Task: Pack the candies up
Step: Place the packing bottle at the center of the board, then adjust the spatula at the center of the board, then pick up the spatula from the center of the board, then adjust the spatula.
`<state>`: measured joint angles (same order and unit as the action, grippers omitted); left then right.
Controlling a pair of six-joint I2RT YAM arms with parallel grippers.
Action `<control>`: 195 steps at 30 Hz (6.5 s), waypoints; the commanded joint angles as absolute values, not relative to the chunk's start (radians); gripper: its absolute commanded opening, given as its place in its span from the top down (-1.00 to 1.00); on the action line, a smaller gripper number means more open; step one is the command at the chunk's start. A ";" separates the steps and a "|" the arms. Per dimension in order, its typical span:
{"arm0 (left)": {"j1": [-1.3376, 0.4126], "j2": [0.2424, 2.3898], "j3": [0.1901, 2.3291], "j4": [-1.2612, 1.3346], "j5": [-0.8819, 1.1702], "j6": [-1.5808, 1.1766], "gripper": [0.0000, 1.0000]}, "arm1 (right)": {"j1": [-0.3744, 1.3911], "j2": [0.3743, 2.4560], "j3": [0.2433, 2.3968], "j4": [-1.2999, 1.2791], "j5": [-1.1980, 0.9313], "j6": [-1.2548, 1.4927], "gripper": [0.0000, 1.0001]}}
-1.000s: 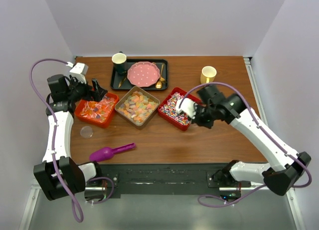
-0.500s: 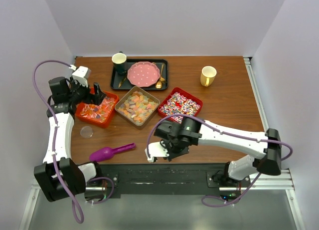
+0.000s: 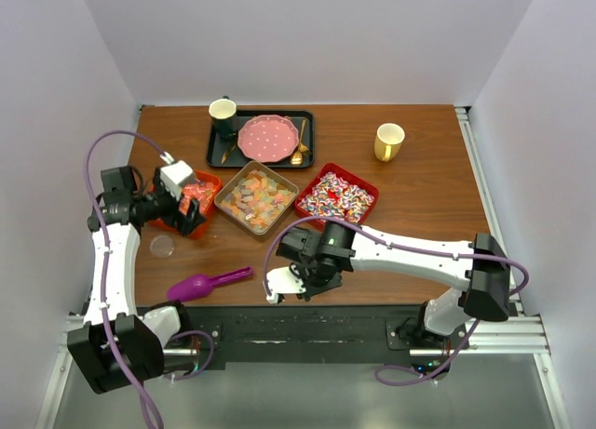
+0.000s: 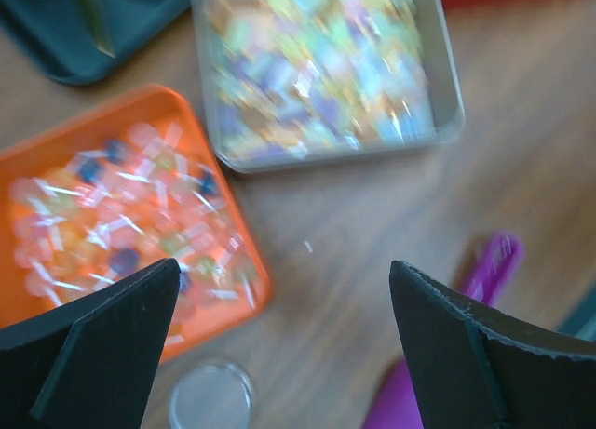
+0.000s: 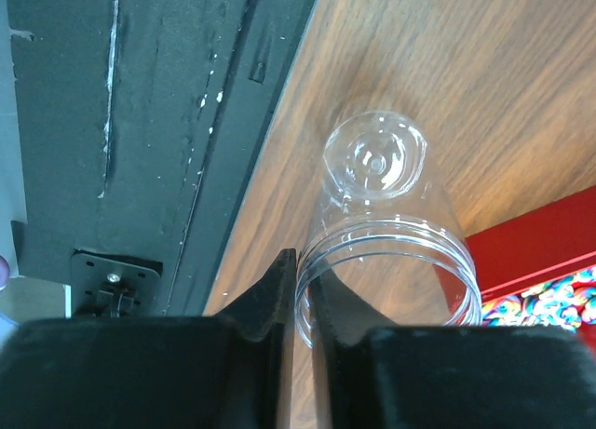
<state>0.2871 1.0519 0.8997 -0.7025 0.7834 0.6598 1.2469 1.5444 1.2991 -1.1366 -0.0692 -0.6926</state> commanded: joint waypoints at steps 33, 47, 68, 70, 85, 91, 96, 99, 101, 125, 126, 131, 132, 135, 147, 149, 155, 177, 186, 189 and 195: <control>-0.100 0.909 0.784 -1.249 0.534 1.085 -1.00 | 0.868 1.405 1.497 -1.069 -0.029 -0.540 -0.32; -0.322 1.068 0.684 -0.939 0.286 0.802 -0.85 | 0.851 1.482 1.575 -1.046 -0.002 -0.535 -0.33; -0.500 1.210 0.571 -0.520 0.419 0.736 0.25 | 0.811 1.422 1.523 -1.032 0.075 -0.526 -0.32; -0.523 1.239 0.589 -0.470 0.422 0.704 0.25 | 0.807 1.419 1.522 -1.035 0.077 -0.526 -0.32; -0.404 1.031 0.667 -0.756 0.400 0.897 -1.00 | 0.776 1.388 1.490 -1.028 0.068 -0.531 -0.32; -0.210 1.084 0.683 -0.845 0.402 1.060 -1.00 | 0.772 1.382 1.479 -1.029 0.051 -0.526 -0.32; -0.147 1.063 0.631 -0.830 0.361 1.109 -1.00 | 0.770 1.382 1.482 -1.028 0.048 -0.526 -0.32; -0.092 1.061 0.598 -0.795 0.331 1.135 -1.00 | 0.770 1.381 1.477 -1.029 0.046 -0.525 -0.32; -0.049 1.084 0.584 -0.782 0.334 1.167 -1.00 | 0.770 1.381 1.476 -1.029 0.043 -0.525 -0.32; -0.011 1.198 0.728 -1.007 0.616 1.246 0.39 | 0.770 1.335 1.497 -0.846 -0.325 -0.635 -0.38; -0.011 1.241 0.791 -1.079 0.639 1.227 0.42 | 0.770 1.360 1.521 -0.836 -0.348 -0.632 -0.38; -0.009 1.321 0.923 -1.256 0.805 1.216 0.49 | 0.785 1.422 1.583 -0.801 -0.454 -0.687 -0.38; -0.011 1.354 0.961 -1.285 0.827 1.197 0.51 | 0.799 1.425 1.556 -0.778 -0.448 -0.724 -0.37; -0.011 1.428 1.044 -1.315 0.873 1.160 0.56 | 0.857 1.436 1.491 -0.715 -0.431 -0.842 -0.36; -0.034 1.513 1.195 -1.316 1.063 0.999 0.56 | 1.012 1.488 1.422 -0.618 -0.379 -0.974 -0.32; -0.038 1.506 1.195 -1.316 1.089 0.993 0.56 | 1.028 1.496 1.405 -0.598 -0.345 -0.982 -0.32; -0.063 1.488 1.170 -1.316 1.066 0.986 0.56 | 1.029 1.503 1.362 -0.512 -0.250 -0.980 -0.29; -0.080 1.499 1.301 -1.276 1.097 0.908 -0.24 | 0.983 1.566 1.387 -0.592 -0.237 -0.991 1.00; -0.066 1.215 1.168 -0.590 0.902 0.495 -0.58 | 0.635 1.687 1.693 -1.112 -0.621 -0.747 1.00; -0.066 1.080 1.005 -0.281 0.857 0.333 -0.68 | 0.583 1.703 1.730 -1.178 -0.748 -0.672 1.00; -0.066 1.044 0.896 -0.078 0.899 0.193 -0.79 | 0.534 1.707 1.704 -1.106 -0.946 -0.457 1.00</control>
